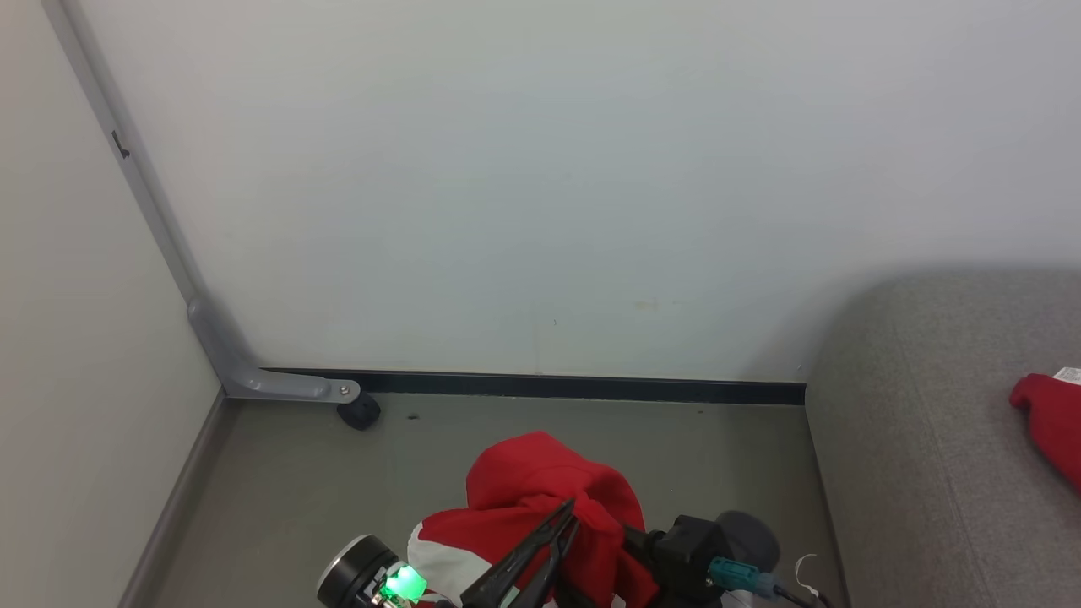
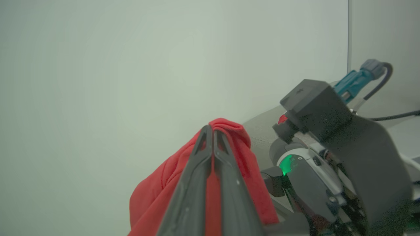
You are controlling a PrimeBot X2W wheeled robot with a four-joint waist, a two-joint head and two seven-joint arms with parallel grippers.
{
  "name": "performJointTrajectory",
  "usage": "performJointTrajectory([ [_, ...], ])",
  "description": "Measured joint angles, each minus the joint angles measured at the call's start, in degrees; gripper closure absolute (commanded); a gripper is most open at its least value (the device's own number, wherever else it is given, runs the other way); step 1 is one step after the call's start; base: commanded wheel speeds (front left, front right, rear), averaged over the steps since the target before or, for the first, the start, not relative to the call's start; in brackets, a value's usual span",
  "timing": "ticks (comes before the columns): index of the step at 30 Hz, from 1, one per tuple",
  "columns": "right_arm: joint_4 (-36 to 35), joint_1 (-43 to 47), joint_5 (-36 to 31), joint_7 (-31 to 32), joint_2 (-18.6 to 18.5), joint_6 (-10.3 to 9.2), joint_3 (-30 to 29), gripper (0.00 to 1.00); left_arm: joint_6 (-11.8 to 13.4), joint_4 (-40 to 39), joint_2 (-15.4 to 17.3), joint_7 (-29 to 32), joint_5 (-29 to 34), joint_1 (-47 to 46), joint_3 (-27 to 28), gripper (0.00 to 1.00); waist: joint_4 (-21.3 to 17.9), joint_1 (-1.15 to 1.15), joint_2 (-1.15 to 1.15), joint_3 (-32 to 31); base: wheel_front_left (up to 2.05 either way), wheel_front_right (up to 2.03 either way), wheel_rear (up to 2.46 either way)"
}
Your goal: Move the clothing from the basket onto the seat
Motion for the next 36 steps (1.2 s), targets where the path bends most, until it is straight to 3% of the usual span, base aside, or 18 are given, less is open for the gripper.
performJointTrajectory([
  [8,3.6,-0.4,0.6,-1.5,2.6,-0.19,-1.5,0.0,0.0,-1.3,0.9,0.0,-1.7,-0.1,-2.8,1.0,0.3,0.0,0.0,0.2,0.0,0.0,0.0],
  [9,4.0,-0.7,0.7,-1.7,2.6,-0.29,-1.8,0.93,0.0,-1.3,1.0,0.0,-2.1,-0.2,-3.0,1.0,0.3,0.0,0.0,0.2,0.0,0.0,0.0],
  [10,4.4,-0.9,0.7,-1.8,2.6,-0.55,-2.0,1.0,0.0,-1.3,1.1,0.0,-2.2,-0.4,-3.1,1.0,0.4,0.0,0.0,0.3,0.0,0.0,0.0],
  [15,5.2,-1.2,0.8,-2.5,2.8,-0.6,-3.0,1.0,0.0,-1.3,1.6,0.0,-2.7,-0.8,-2.9,1.0,0.8,0.0,0.0,0.4,0.0,0.0,0.0],
  [26,6.0,-1.2,2.7,-3.5,3.5,-2.6,-7.2,1.0,0.0,-1.3,1.9,0.0,-3.4,-0.8,-2.1,1.0,1.1,0.0,0.0,0.4,0.0,0.0,0.0],
  [36,1.6,-0.6,4.2,-3.5,3.9,-3.54,-13.5,1.0,0.0,0.7,1.0,0.0,-4.1,-0.5,0.7,1.0,1.0,0.0,0.0,0.3,0.0,0.0,0.0],
])
